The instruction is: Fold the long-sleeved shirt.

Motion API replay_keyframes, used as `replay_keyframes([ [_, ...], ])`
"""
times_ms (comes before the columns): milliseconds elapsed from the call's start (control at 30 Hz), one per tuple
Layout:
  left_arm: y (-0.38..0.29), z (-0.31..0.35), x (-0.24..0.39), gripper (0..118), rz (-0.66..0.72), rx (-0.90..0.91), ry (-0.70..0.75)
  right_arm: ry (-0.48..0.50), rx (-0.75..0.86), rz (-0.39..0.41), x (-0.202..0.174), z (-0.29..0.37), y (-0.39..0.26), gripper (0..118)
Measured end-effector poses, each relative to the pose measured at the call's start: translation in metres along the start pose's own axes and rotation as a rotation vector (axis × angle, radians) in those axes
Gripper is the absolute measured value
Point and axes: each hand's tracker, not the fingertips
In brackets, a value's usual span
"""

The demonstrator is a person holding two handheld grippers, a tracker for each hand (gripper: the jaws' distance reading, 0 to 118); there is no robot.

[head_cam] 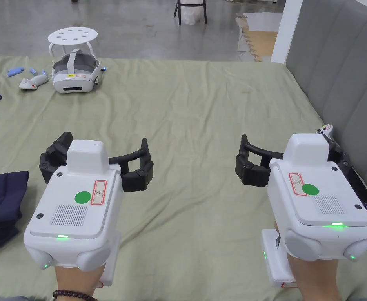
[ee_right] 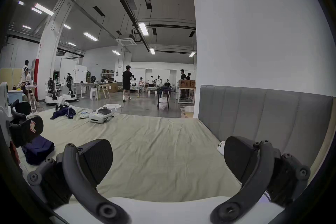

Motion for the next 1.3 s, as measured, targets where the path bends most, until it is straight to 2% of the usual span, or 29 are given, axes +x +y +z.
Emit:
replay_keyframes([
  [700, 0.002, 0.008, -0.005, 111, 0.014, -0.003, -0.007, 0.004, -0.011, 0.002, -0.008, 0.003, 0.003, 118],
  [833, 0.001, 0.011, -0.005, 111, 0.018, 0.002, -0.048, 0.006, -0.022, 0.015, -0.01, 0.002, 0.002, 118],
  [1300, 0.002, 0.002, -0.009, 111, 0.028, -0.011, -0.021, 0.023, -0.017, 0.008, -0.014, 0.0, 0.001, 118],
])
